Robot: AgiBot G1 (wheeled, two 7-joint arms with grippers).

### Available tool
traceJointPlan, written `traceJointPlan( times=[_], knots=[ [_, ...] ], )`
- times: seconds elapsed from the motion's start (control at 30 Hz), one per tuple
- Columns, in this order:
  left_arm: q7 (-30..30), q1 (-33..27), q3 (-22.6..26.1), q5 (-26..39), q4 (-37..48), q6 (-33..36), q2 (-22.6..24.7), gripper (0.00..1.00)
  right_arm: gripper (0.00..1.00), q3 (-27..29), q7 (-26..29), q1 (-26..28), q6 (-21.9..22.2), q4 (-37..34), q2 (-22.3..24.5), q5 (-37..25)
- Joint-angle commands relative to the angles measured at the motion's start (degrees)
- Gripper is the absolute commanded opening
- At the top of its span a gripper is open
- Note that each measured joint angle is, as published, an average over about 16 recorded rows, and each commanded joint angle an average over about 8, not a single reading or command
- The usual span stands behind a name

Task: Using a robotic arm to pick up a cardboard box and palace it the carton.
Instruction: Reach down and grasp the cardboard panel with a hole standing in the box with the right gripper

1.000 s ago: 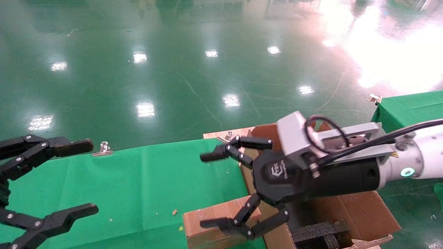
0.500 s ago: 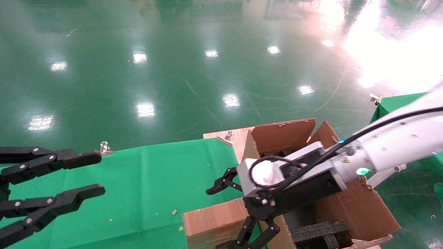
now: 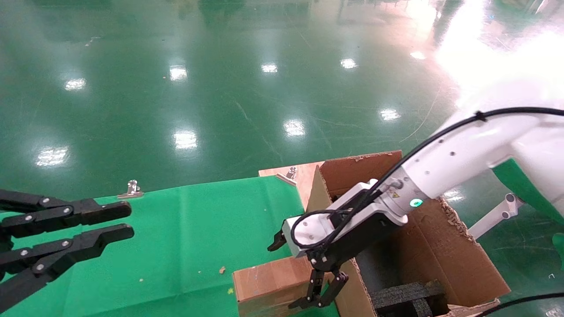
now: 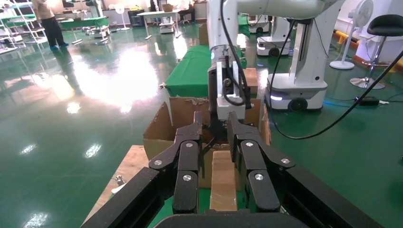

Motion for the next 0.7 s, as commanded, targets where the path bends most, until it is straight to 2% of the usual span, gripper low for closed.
traceJointPlan(
  times=[0.03, 0.53, 0.57, 0.7],
  knots=[
    [0.0, 0.0, 0.0, 0.0, 0.0, 0.0, 0.0, 1.00, 1.00, -1.7, -1.2, 1.0, 0.0, -1.6, -1.1, -0.4],
    [0.0, 0.0, 0.0, 0.0, 0.0, 0.0, 0.0, 1.00, 1.00, -11.7, -8.6, 5.5, 0.5, -9.8, -8.0, -2.2],
    [0.0, 0.0, 0.0, 0.0, 0.0, 0.0, 0.0, 1.00, 0.93, -12.1, -8.9, 5.6, 0.6, -10.2, -8.3, -2.3],
    [0.0, 0.0, 0.0, 0.0, 0.0, 0.0, 0.0, 1.00, 0.43, -12.9, -9.6, 6.0, 0.6, -10.8, -8.9, -2.6]
  ],
)
